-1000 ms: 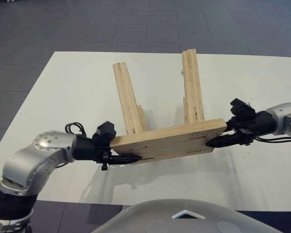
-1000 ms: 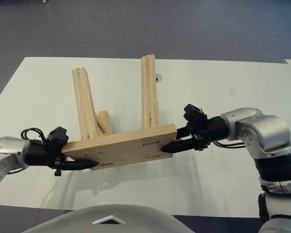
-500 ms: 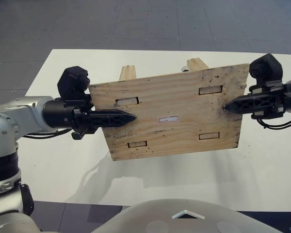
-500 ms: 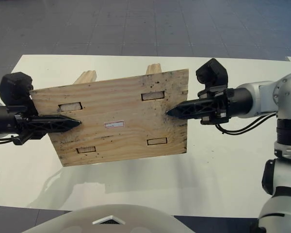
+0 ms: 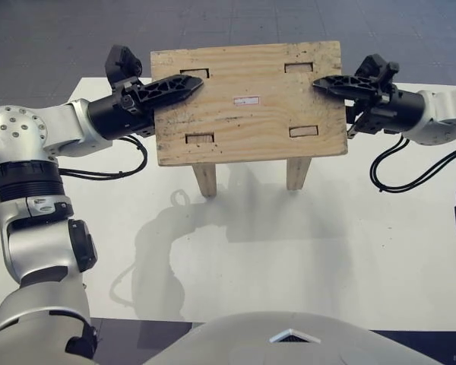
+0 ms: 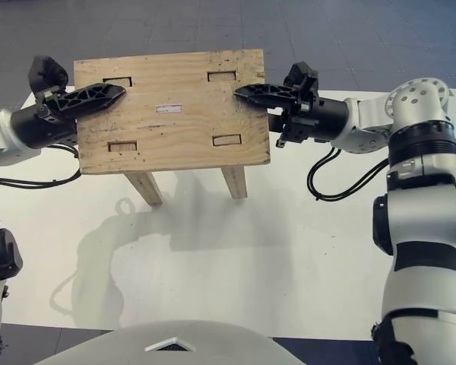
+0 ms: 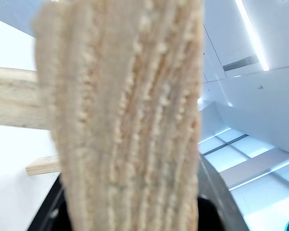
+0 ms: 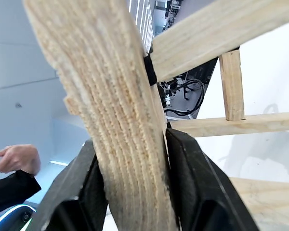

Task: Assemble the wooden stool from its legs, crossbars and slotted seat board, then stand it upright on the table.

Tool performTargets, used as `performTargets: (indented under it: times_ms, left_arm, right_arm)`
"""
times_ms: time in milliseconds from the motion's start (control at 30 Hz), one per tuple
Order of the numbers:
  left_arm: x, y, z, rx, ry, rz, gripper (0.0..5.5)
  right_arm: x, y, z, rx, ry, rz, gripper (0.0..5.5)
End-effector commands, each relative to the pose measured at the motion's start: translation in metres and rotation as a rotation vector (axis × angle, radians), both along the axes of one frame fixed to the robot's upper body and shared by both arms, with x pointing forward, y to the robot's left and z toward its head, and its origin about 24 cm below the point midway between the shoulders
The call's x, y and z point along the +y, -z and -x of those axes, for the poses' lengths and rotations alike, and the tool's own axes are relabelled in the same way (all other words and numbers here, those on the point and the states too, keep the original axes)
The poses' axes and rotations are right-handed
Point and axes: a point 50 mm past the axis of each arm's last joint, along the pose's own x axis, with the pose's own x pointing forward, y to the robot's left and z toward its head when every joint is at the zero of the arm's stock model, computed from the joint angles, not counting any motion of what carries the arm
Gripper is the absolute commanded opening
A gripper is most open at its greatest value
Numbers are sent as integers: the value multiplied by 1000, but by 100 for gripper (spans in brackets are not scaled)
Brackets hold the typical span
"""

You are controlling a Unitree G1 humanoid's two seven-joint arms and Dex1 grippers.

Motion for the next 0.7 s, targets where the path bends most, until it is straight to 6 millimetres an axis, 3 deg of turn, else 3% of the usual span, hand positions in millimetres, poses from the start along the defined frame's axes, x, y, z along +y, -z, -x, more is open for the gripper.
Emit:
performTargets:
  times_ms: [33,133,300,467,567,700]
  left_arm:
    - [-13,1,-5,46,51,-9,142]
    - [-13,11,-11,43,-15,-49,189]
    - [3,21,-21,67,-147,-88,280]
    - [28,33,-25,96,-276,-142,376]
    - [41,20,-17,48,-253,-95,434]
    - [54,-13,-8,-56,-205,7,495]
  right_arm:
    - [12,-1,-3,14,-29,55,174]
    - [12,11,-2,19,-20,158,174]
    - [1,23,-5,28,51,277,276]
    - [-8,26,-5,35,90,278,386]
    - [-17,25,-5,21,125,286,454]
    - [-32,29,-4,18,178,317,531]
